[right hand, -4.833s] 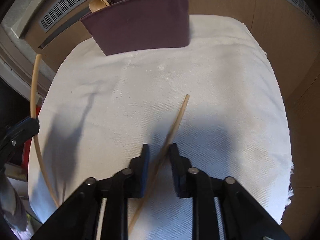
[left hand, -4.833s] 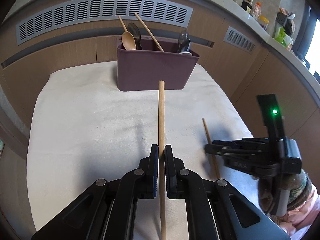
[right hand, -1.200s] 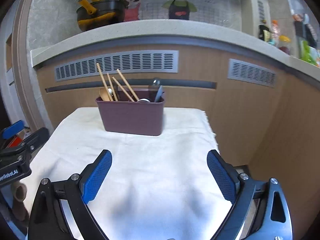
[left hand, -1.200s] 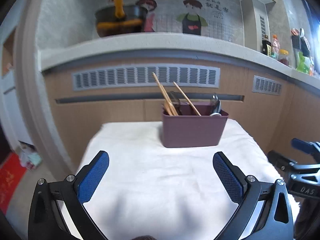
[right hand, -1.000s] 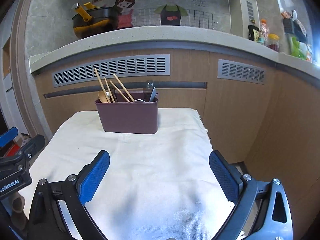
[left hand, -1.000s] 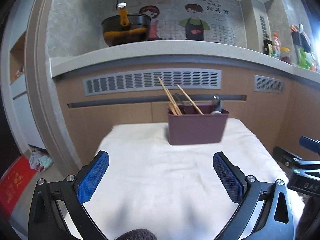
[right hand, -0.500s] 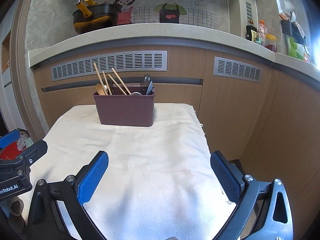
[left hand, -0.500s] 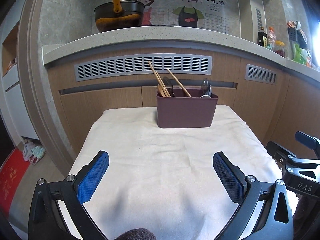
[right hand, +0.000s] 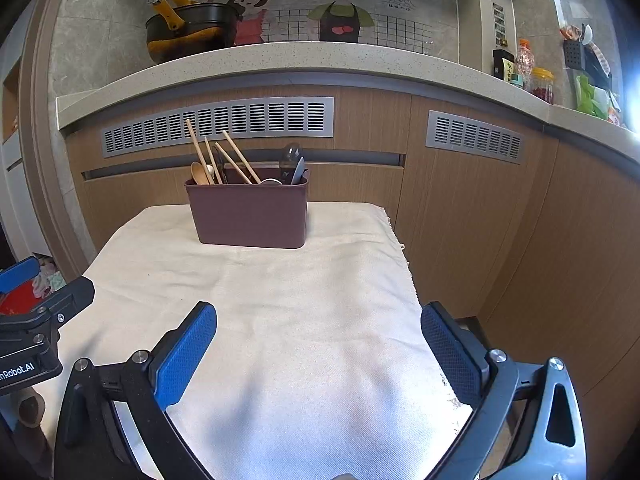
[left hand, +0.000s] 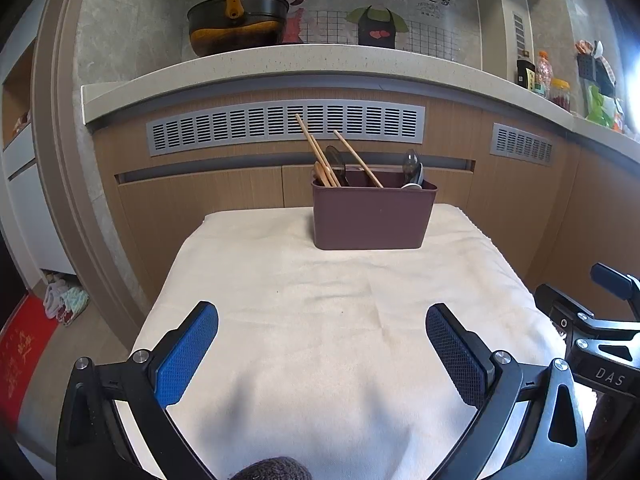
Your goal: Organize utensils
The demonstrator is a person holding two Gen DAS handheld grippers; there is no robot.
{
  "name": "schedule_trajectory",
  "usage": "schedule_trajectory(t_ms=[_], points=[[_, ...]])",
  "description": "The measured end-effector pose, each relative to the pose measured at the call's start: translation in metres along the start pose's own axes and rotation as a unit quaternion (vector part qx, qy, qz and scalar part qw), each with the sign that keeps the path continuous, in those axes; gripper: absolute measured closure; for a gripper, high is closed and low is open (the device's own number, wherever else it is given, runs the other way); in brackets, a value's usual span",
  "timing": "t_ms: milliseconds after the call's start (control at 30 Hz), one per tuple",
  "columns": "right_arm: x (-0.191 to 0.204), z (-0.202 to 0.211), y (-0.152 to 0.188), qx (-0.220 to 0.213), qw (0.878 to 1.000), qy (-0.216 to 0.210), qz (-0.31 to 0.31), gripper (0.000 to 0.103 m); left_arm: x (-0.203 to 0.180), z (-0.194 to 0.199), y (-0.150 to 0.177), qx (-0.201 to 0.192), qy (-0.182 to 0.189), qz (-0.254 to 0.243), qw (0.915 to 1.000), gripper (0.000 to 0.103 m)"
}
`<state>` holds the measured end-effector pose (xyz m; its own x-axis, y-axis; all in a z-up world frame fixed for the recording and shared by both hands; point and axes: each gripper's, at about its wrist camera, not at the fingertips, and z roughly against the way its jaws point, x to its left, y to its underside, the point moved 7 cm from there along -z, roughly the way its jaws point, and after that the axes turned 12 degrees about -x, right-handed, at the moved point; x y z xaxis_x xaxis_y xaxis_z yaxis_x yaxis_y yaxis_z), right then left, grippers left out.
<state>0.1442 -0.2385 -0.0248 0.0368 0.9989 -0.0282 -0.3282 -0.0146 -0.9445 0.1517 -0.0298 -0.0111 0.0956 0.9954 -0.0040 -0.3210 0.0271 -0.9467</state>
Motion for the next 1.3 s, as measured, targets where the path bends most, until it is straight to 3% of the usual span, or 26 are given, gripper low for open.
schedule_trajectory(t_ms=[1300], points=[[0.0003, 0.0054, -0.0011, -0.007, 1.0, -0.004, -0.001, 0.001, -0.0051, 0.0009, 0.0053, 0.006, 0.007, -0.002, 1.0, 0.0]])
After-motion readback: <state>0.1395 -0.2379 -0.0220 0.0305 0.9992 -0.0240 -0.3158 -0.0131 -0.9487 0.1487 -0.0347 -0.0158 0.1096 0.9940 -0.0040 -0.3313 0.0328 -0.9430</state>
